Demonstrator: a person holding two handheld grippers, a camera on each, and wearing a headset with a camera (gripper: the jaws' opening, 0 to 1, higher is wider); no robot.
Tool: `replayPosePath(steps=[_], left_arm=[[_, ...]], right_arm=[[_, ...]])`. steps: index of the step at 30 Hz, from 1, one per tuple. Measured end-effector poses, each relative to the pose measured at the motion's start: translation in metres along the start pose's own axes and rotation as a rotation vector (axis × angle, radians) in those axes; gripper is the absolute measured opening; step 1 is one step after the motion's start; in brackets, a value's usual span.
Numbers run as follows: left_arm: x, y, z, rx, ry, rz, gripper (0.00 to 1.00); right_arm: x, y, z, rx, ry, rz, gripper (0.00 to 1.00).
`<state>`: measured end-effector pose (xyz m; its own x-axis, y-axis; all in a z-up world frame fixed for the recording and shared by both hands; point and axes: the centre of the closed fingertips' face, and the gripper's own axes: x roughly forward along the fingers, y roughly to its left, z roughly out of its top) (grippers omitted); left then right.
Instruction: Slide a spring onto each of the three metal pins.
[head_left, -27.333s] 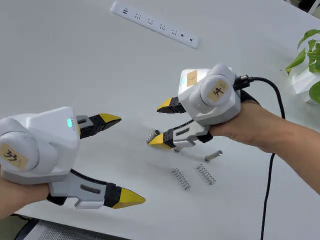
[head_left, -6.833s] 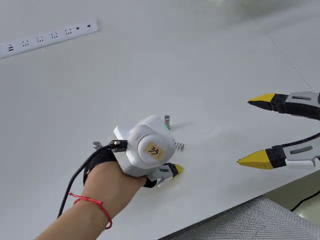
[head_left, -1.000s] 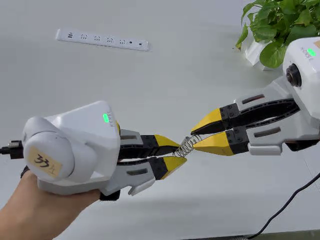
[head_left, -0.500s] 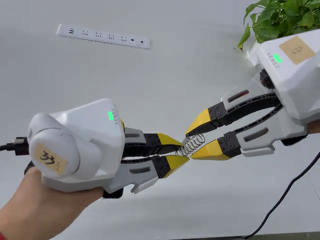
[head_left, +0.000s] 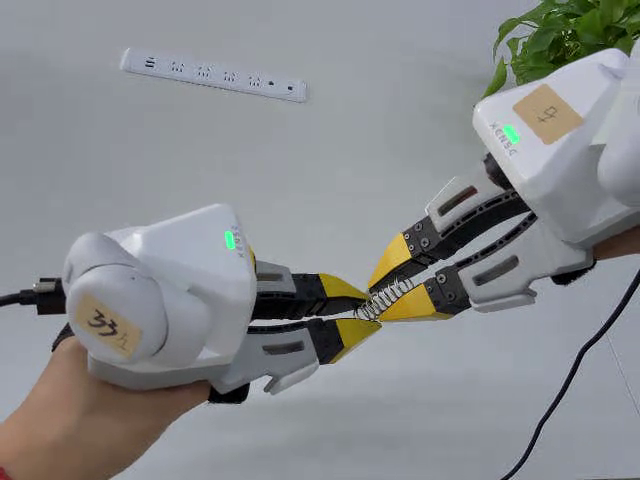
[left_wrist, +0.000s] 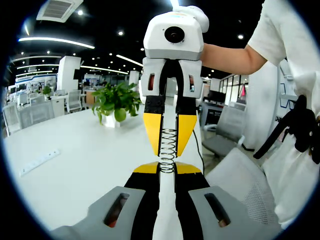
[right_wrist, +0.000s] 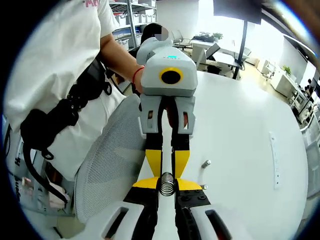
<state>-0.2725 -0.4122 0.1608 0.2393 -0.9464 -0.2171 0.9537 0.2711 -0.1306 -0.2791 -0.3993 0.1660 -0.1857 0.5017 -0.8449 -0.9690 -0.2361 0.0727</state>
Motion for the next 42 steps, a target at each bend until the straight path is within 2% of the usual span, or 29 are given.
replayPosePath(steps=[12,27,36,42], left_arm=[[0.000,0.000,-0.003,0.002,0.007,-0.001,0.07],[-0.001,0.000,-0.013,0.016,0.036,-0.003,0.07],[-0.008,0.005,-0.022,-0.008,0.050,0.011,0.14],[-0.016,0.012,-0.030,-0.005,0.065,0.041,0.26]], right_arm=[[0.003,0.002,0.001,-0.021,0.020,0.005,0.07],[0.009,0.002,0.000,0.029,-0.015,-0.014,0.07],[0.003,-0.003,-0.002,0.067,-0.039,-0.043,0.07],[0.001,-0.009,-0.011,0.104,-0.040,-0.070,0.07]])
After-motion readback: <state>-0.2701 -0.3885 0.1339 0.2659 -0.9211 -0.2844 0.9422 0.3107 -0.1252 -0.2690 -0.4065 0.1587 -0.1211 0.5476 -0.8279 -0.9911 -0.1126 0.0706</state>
